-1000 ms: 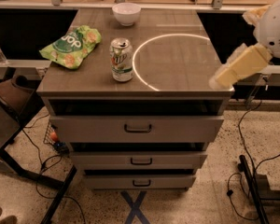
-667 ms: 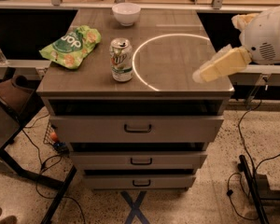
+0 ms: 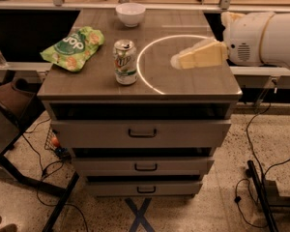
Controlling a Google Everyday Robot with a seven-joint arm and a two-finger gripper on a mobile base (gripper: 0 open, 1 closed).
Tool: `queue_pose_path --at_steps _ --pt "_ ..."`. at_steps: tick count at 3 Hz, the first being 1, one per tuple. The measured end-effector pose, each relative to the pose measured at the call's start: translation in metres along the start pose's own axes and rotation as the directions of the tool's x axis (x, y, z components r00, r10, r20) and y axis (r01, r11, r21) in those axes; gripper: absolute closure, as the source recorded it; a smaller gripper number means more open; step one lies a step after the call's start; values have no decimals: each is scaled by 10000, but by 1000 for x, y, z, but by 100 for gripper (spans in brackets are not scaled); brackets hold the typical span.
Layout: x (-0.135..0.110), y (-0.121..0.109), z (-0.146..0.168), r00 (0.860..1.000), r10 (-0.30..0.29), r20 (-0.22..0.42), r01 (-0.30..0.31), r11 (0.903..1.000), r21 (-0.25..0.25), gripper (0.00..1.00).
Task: Move 7up can near white bowl
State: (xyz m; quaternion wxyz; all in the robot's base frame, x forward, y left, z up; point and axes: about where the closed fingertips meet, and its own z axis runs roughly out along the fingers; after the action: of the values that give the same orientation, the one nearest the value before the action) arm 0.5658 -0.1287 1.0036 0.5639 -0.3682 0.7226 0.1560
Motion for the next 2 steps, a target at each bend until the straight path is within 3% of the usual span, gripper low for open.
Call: queue_pose_path --at_steps 2 --pt "0 9 22 9998 -106 196 105 9999 46 0"
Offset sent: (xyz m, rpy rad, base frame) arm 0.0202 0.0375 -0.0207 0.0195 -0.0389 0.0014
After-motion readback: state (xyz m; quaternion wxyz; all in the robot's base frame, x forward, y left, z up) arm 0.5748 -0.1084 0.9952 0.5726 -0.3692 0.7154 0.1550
